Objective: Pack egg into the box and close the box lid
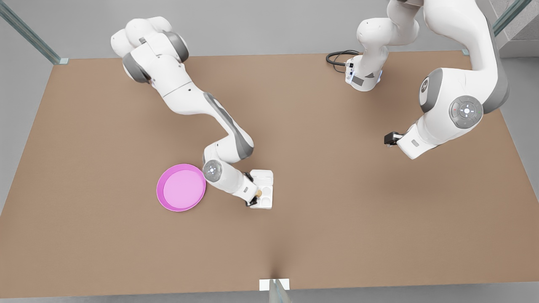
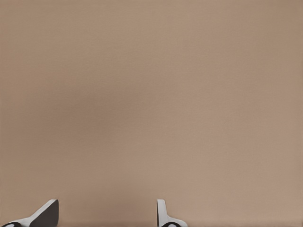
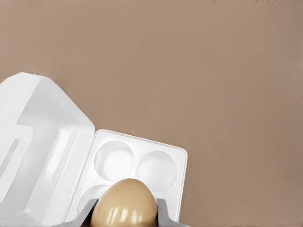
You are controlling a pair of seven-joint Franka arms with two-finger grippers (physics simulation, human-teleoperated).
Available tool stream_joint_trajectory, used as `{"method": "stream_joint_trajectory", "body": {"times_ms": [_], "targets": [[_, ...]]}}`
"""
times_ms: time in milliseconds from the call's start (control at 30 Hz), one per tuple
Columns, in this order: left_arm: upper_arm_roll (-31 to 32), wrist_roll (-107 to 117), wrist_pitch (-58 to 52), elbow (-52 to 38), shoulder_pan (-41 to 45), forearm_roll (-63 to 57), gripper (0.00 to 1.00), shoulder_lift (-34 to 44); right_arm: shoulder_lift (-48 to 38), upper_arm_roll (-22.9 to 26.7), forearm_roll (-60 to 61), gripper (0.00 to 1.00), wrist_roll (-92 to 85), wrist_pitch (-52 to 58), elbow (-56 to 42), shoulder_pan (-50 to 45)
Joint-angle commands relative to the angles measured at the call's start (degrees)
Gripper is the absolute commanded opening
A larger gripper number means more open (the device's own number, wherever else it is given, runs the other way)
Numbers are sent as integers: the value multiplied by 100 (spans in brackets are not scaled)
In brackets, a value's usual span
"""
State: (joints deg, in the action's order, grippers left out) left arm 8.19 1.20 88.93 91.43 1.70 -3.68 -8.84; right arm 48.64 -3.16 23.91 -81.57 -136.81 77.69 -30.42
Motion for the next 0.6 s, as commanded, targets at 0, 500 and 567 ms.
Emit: {"method": "stream_joint_trajectory", "body": {"times_ms": [0, 500, 567], "targets": [[-1, 3, 2, 6, -3, -1, 100, 5, 31, 0, 175, 56, 1759, 5, -78, -7], [-1, 12, 10, -3, -3, -1, 100, -13, 532, -26, 254, 58, 2207, -13, -764, -34], [-1, 12, 10, -3, -3, -1, 100, -13, 515, -26, 272, 58, 2216, -4, -720, -34]]}}
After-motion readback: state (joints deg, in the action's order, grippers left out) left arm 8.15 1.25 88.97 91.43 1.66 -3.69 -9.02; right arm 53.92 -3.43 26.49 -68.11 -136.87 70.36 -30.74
